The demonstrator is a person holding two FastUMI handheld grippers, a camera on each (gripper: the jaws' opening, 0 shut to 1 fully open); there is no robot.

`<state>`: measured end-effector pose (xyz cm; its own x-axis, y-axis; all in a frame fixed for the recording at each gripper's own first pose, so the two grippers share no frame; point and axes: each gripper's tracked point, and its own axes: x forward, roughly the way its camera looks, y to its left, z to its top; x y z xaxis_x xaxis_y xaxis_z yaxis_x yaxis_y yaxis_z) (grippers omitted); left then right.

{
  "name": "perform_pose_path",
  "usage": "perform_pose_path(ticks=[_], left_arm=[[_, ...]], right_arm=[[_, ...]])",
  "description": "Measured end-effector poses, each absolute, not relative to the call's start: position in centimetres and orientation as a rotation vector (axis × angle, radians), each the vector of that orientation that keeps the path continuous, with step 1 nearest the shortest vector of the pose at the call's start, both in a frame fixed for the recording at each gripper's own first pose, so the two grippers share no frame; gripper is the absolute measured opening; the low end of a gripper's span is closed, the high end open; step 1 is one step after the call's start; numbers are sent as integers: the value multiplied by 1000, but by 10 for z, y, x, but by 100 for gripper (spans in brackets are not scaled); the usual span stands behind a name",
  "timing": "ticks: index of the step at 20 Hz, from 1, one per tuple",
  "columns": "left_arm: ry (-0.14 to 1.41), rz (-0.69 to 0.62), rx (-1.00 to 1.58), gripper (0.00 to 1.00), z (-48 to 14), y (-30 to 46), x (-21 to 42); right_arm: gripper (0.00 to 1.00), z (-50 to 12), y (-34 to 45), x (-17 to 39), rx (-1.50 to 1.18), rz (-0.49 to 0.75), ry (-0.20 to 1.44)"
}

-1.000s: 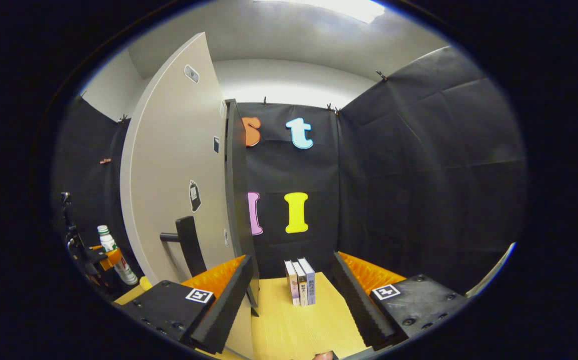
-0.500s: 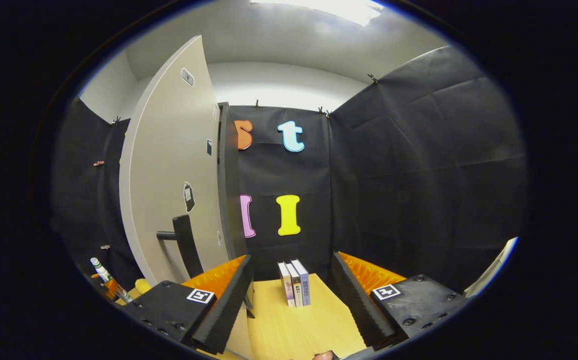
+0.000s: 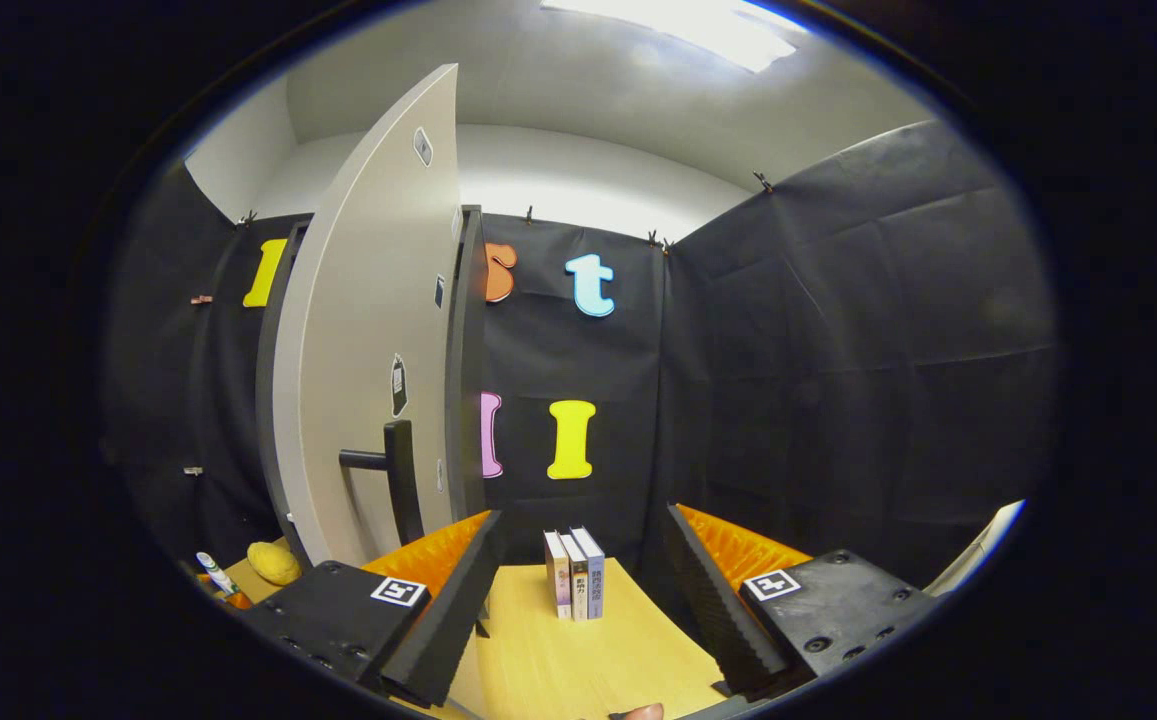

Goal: Open the cabinet door with the right hand, grasp the bottle in the cabinet with the left hand and place it on the coaster, then close the cabinet door with the right hand.

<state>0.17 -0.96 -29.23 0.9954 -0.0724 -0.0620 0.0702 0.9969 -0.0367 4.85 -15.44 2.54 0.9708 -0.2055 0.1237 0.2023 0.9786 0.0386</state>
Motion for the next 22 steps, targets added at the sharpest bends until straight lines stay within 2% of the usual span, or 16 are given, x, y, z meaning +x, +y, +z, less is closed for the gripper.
perform_pose_path(ticks=[9,21,22], left_arm=[[84,-150,-40,71,-363,-13,3],[140,-109,-74,74,-388,-10,1],[144,-112,-81,78,-386,-11,1]], right_arm=[[99,2,-170,46,62,-275,-25],[98,-2,-169,41,60,-315,-10],[98,-3,-169,40,55,-316,-11]])
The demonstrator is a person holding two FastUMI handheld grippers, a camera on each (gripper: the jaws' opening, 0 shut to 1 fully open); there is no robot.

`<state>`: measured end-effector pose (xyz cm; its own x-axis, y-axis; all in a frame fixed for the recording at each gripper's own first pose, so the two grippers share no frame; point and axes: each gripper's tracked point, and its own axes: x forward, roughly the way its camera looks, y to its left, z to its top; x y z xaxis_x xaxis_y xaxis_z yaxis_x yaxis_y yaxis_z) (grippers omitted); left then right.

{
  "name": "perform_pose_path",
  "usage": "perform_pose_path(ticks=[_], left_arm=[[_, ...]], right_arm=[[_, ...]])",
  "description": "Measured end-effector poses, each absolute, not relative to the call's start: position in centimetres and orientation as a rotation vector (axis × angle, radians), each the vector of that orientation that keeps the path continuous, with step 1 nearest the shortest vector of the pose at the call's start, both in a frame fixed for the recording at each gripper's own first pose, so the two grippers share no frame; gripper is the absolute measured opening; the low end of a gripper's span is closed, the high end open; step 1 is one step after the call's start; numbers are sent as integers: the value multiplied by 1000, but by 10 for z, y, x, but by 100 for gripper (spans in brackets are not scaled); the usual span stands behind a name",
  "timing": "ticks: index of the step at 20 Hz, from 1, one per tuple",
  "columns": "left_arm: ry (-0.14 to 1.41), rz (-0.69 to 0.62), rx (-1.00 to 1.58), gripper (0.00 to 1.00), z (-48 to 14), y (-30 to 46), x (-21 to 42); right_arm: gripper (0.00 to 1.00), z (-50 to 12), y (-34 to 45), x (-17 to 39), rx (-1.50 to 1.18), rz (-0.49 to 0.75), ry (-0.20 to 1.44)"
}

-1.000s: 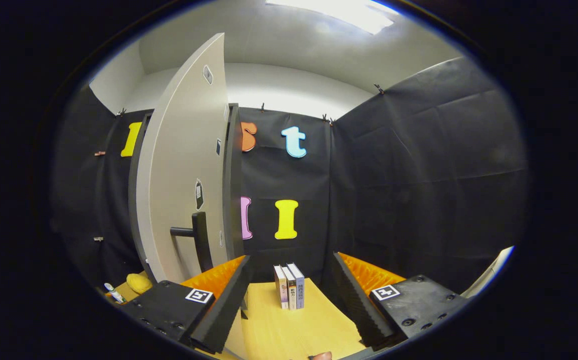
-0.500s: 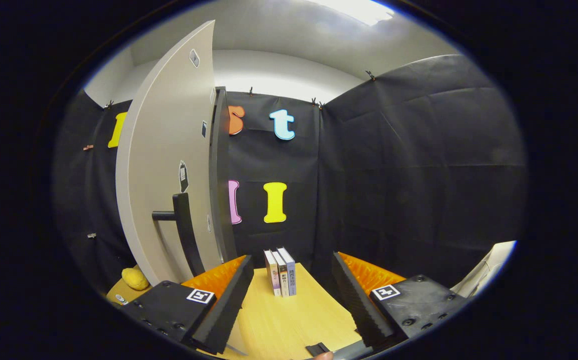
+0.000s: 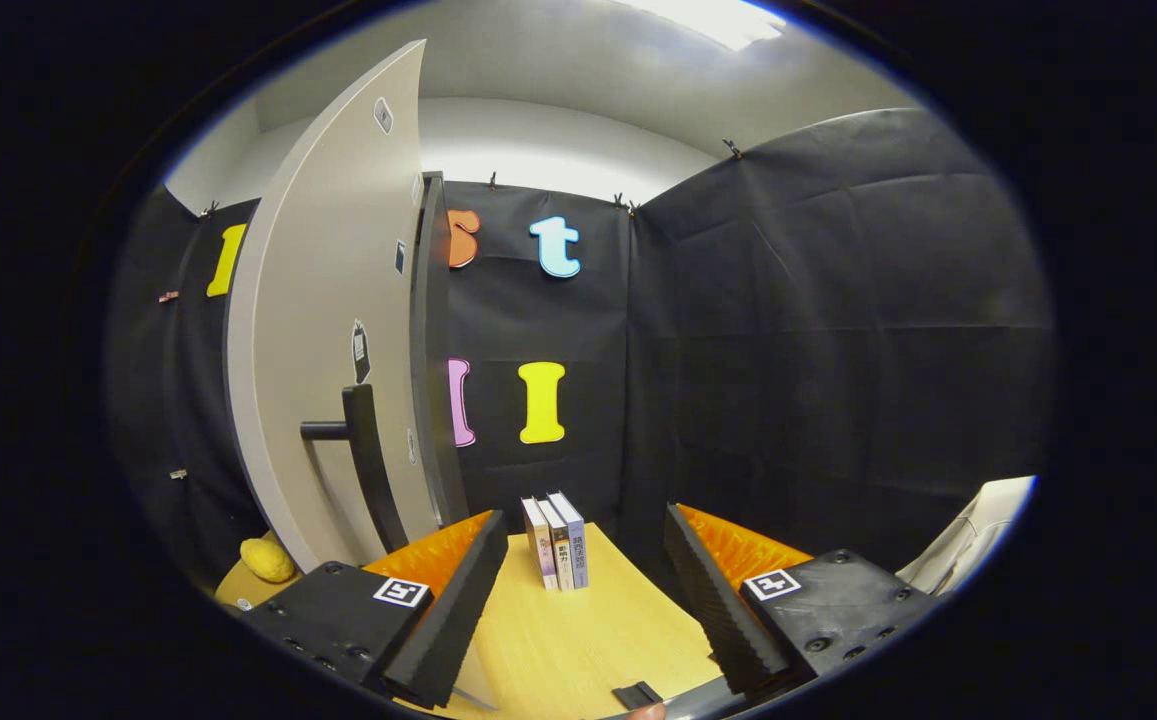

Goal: Open the cabinet door with the right hand, grasp the bottle in the cabinet with the left hand and place it on the coaster, then close the cabinet door with the right hand.

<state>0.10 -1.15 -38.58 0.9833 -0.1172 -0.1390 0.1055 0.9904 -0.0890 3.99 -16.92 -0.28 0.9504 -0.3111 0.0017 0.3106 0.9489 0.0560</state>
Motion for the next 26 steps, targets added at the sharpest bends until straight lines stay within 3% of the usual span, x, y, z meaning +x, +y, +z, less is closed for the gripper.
perform_pose_path(ticks=[6,16,26], left_arm=[[138,-106,-87,94,-360,-13,3],[140,-36,-42,95,-248,-15,-5],[131,-15,-38,95,-144,-47,-14]], right_arm=[[98,-5,-171,37,73,-315,-12],[98,4,-166,47,19,-315,-3],[98,13,-142,58,78,-170,-34]])
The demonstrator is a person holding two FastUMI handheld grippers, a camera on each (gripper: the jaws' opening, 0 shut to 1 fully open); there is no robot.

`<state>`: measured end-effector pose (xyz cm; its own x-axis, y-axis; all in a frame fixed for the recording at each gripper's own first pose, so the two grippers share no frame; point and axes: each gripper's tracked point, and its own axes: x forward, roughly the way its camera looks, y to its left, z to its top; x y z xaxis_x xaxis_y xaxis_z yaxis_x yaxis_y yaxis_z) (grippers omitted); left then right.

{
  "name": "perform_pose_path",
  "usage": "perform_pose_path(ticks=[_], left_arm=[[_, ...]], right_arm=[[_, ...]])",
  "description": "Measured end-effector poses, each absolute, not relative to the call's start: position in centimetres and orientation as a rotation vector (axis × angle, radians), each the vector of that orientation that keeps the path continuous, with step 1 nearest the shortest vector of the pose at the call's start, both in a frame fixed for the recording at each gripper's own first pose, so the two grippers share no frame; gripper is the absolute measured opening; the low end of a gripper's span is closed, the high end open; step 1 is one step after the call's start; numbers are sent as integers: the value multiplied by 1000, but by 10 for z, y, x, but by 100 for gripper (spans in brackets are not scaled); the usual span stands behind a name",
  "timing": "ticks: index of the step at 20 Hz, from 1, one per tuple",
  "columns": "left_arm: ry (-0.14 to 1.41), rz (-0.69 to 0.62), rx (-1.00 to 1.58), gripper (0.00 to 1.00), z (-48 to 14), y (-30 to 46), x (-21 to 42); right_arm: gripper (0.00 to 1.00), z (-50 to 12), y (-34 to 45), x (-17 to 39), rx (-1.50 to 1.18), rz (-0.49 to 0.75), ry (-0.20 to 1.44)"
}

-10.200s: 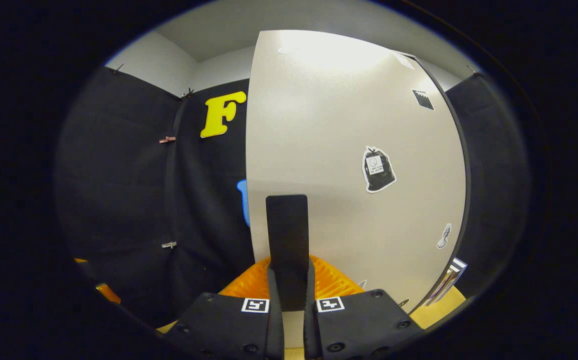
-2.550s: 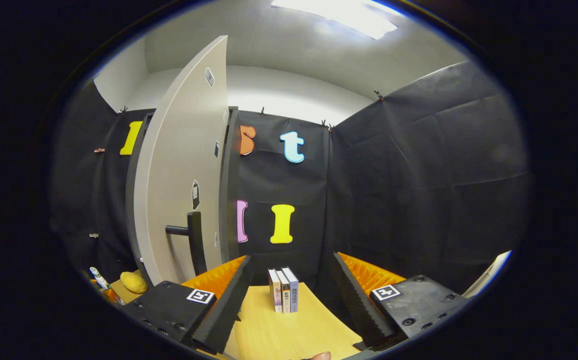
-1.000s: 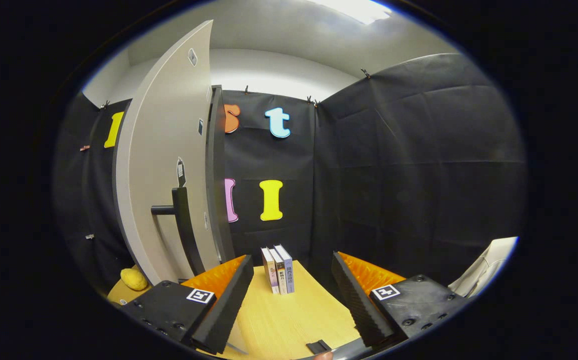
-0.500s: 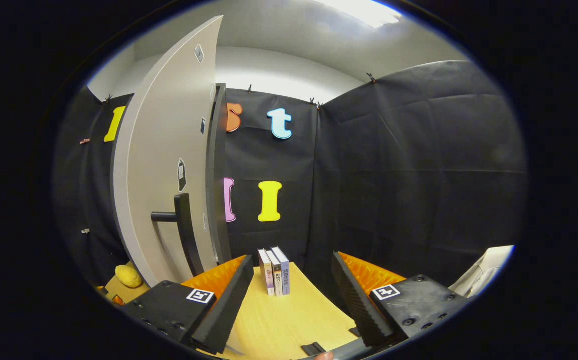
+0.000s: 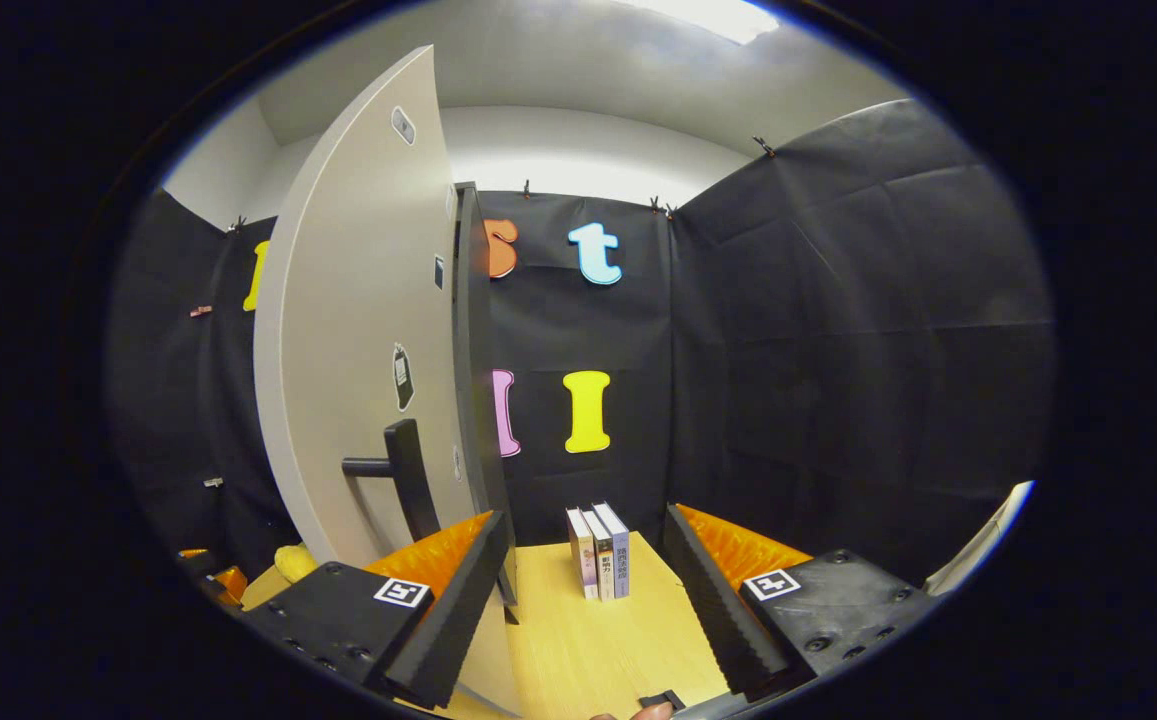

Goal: Open the cabinet door with the right hand, grasp the bottle in the cabinet with the left hand and place it on the coaster, then close the cabinet door with the right hand.

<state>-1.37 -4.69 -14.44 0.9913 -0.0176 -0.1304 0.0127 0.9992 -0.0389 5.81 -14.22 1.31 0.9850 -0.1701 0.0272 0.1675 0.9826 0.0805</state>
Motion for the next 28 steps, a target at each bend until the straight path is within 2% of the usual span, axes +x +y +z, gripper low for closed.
perform_pose_path(ticks=[7,12,19,20,21,28], left_arm=[[120,10,-17,92,-114,-41,-18],[102,16,-16,95,-109,-29,-17],[94,2,0,95,-108,-14,-15],[96,-1,-3,92,-110,-12,-15],[95,-2,-5,95,-110,-10,-14],[90,-6,-2,95,-110,7,-10]], right_arm=[[97,14,-131,55,90,-186,-5],[96,13,-120,52,99,-211,4],[96,13,-62,48,97,-151,4],[96,13,-52,49,100,-141,2],[96,13,-42,49,102,-133,0],[96,9,28,68,101,-49,0]])
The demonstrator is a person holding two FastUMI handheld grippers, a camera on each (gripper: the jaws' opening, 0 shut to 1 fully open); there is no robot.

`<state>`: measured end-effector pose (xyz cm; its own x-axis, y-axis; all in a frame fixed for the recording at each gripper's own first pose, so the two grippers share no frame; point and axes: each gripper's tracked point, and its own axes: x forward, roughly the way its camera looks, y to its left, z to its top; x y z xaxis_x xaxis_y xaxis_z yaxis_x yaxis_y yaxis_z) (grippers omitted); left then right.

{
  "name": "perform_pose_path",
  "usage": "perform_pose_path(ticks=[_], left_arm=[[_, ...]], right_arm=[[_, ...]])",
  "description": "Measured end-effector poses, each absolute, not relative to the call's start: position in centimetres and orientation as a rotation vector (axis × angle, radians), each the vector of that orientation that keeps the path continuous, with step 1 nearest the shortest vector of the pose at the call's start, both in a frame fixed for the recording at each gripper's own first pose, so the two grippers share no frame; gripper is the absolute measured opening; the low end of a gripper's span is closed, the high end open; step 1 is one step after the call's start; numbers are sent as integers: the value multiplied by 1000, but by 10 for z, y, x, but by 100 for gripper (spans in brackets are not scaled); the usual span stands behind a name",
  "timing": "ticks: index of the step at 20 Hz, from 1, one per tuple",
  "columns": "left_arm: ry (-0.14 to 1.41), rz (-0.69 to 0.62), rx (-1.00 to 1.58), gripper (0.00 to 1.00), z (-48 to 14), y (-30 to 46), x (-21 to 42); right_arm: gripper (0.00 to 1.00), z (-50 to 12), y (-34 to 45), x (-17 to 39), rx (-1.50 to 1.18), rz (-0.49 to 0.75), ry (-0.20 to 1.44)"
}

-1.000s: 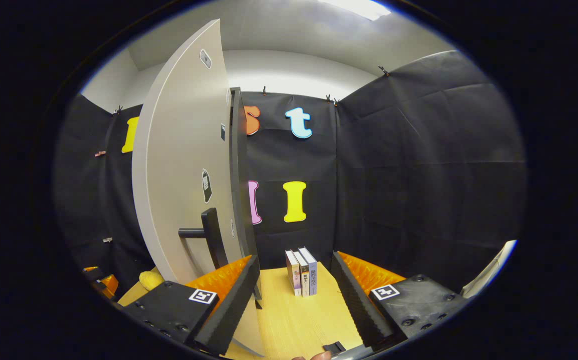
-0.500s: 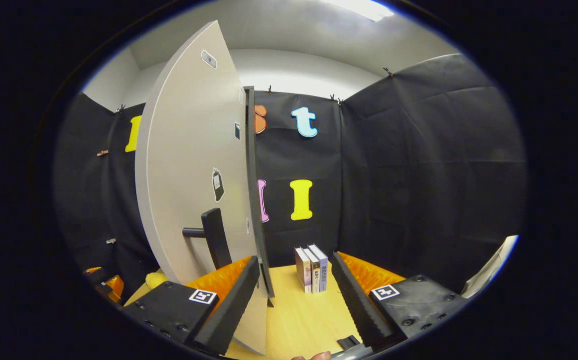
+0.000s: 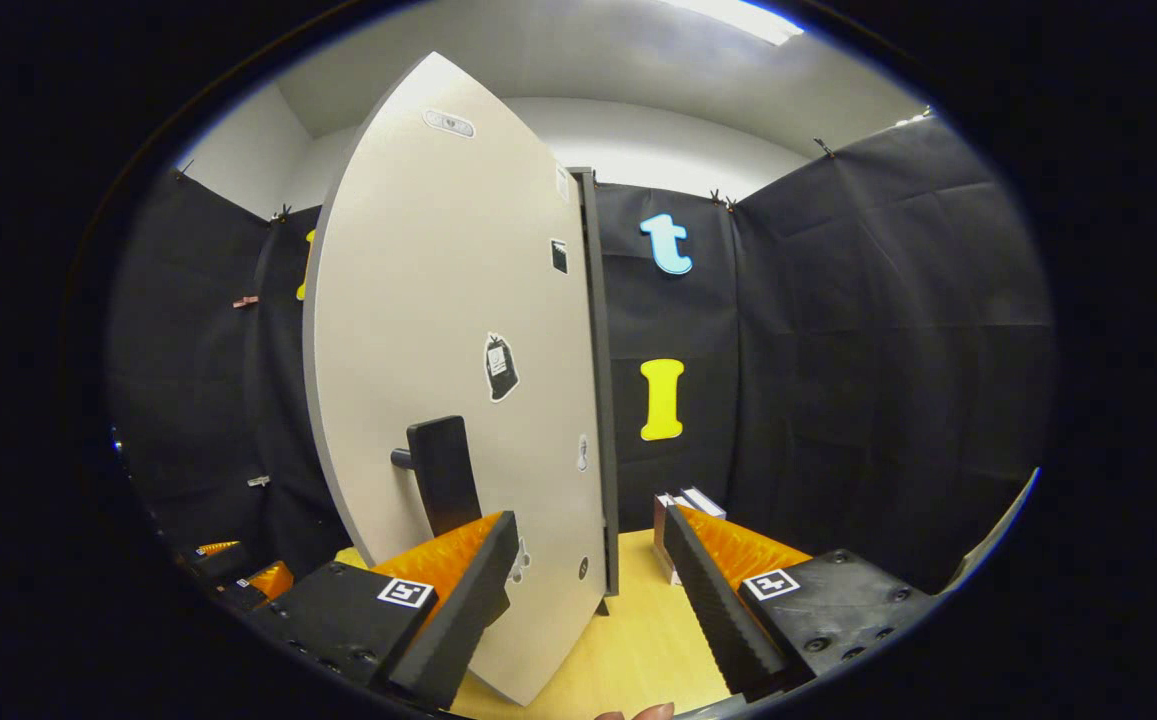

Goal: Open the cabinet door with the right hand, grasp the bottle in the cabinet with the left hand and place it on the coaster, then close the cabinet door with the right hand.

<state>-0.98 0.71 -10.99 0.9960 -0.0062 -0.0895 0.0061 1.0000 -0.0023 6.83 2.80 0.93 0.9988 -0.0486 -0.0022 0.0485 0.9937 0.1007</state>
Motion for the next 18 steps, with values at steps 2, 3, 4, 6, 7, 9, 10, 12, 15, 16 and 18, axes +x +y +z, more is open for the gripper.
perform_pose_path(ticks=[2,3,4,6,7,9,10,12,15,16,18], left_arm=[[85,-7,-2,95,-108,10,-8],[85,-6,-4,95,-108,12,-7],[87,-6,-6,95,-110,12,-7],[85,-8,-9,92,-108,12,-6],[83,-11,-8,95,-107,11,-6],[82,-17,-5,95,-106,10,-4],[81,-19,-4,95,-104,10,-4],[80,-28,-6,95,-102,8,-2],[82,-64,-21,94,-98,1,0],[84,-70,-22,95,-96,0,1],[96,-70,-26,95,-96,-2,4]], right_arm=[[96,7,44,75,107,-15,-2],[96,6,52,77,109,1,-3],[97,5,59,78,111,19,-2],[96,0,75,81,114,66,12],[96,-4,85,83,118,101,30],[97,-16,102,83,121,155,70],[97,-17,102,83,118,160,75],[97,-17,102,82,116,158,70],[97,-14,95,82,101,137,42],[97,-14,91,83,95,128,37],[97,-12,84,85,98,114,28]])
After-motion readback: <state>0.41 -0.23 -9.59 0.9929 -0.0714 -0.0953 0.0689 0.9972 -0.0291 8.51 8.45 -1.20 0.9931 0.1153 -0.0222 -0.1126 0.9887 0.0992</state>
